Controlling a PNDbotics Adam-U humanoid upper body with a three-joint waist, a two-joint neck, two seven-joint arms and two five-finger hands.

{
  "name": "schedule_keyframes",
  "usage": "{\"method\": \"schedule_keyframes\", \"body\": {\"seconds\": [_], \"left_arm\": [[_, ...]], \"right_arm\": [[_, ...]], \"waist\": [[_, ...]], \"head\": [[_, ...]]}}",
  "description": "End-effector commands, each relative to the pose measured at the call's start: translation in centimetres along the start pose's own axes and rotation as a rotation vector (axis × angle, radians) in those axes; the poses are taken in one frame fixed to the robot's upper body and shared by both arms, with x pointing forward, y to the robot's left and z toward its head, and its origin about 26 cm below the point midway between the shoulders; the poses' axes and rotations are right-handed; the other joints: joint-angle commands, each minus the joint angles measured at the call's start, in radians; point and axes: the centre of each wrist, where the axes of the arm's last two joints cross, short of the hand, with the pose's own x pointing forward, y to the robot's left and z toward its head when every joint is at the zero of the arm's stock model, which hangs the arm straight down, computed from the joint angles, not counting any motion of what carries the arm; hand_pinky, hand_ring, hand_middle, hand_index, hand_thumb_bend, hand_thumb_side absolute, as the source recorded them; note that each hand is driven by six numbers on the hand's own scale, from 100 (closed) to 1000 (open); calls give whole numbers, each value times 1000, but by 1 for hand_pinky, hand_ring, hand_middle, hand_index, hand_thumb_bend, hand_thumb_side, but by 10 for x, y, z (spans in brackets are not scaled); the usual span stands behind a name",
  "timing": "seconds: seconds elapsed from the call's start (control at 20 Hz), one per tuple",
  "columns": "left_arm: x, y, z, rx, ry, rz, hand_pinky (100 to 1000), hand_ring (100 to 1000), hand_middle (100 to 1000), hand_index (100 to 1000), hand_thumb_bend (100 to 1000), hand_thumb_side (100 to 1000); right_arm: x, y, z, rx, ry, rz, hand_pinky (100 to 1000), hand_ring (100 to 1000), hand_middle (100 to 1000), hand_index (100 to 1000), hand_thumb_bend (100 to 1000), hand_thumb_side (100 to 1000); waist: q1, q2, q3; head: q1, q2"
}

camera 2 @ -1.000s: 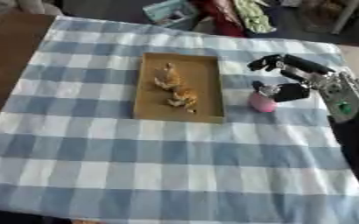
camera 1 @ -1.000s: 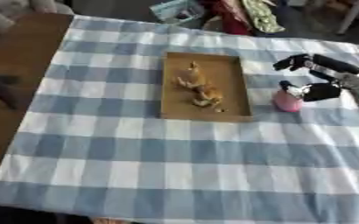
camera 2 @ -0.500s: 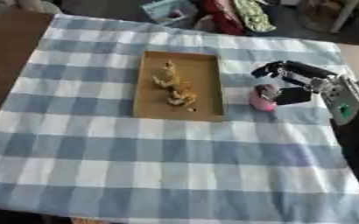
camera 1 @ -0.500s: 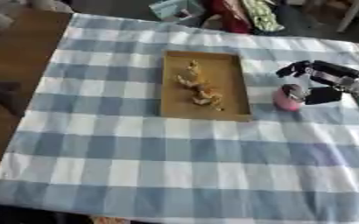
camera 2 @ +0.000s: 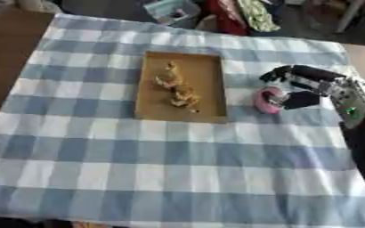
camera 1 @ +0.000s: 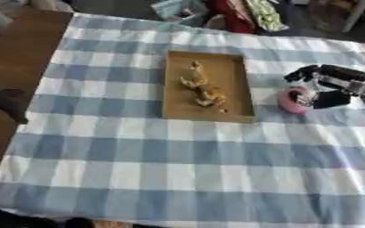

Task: Pick up objects on the table and place them in the box.

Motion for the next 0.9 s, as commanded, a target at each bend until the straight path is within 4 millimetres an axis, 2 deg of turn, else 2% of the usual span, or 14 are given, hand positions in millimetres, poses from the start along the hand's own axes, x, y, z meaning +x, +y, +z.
{"method": "schedule_keyframes", "body": {"seconds": [0.05, 0.25, 0.35, 0.55, 0.6, 0.65, 0.7, 0.75, 0.9], "left_arm": [[6, 5, -1, -9, -5, -28, 909, 559, 563, 742, 100, 732], [5, 4, -1, -15, 1, -31, 909, 559, 563, 742, 100, 735], [5, 4, -1, -16, 3, -33, 909, 559, 563, 742, 100, 735], [5, 3, -1, -17, 6, -35, 910, 559, 563, 742, 100, 737], [5, 3, -1, -17, 6, -34, 910, 559, 562, 742, 100, 737], [5, 3, -1, -17, 7, -34, 910, 559, 562, 742, 100, 737], [5, 2, -1, -17, 8, -34, 910, 559, 562, 742, 100, 738], [5, 2, -1, -18, 8, -34, 910, 559, 562, 742, 100, 738], [5, 1, -1, -21, 11, -33, 912, 559, 563, 743, 100, 739]], "right_arm": [[-11, -14, 16, 13, 51, 56, 834, 877, 843, 942, 237, 832], [-14, -12, 19, 37, 80, 80, 831, 875, 845, 939, 255, 828], [-16, -10, 21, 41, 93, 86, 825, 870, 824, 923, 251, 798], [-18, -7, 22, 39, 112, 96, 812, 813, 704, 856, 224, 716], [-18, -6, 22, 37, 116, 98, 805, 781, 631, 805, 208, 667], [-18, -5, 23, 35, 118, 100, 804, 777, 622, 798, 205, 661], [-18, -5, 23, 33, 121, 102, 795, 744, 556, 734, 184, 595], [-18, -4, 23, 32, 123, 103, 793, 732, 535, 711, 175, 569], [-19, -3, 23, 34, 128, 104, 773, 660, 418, 580, 145, 394]], "waist": [[1, -14, -2], [-2, -14, -4], [-3, -14, -4], [-4, -14, -3], [-4, -14, -3], [-4, -14, -3], [-4, -14, -3], [-4, -14, -3], [-5, -15, -4]], "head": [[-4, 3], [-4, 4], [-4, 4], [-3, 3], [-3, 3], [-3, 3], [-3, 3], [-3, 3], [-4, 3]]}}
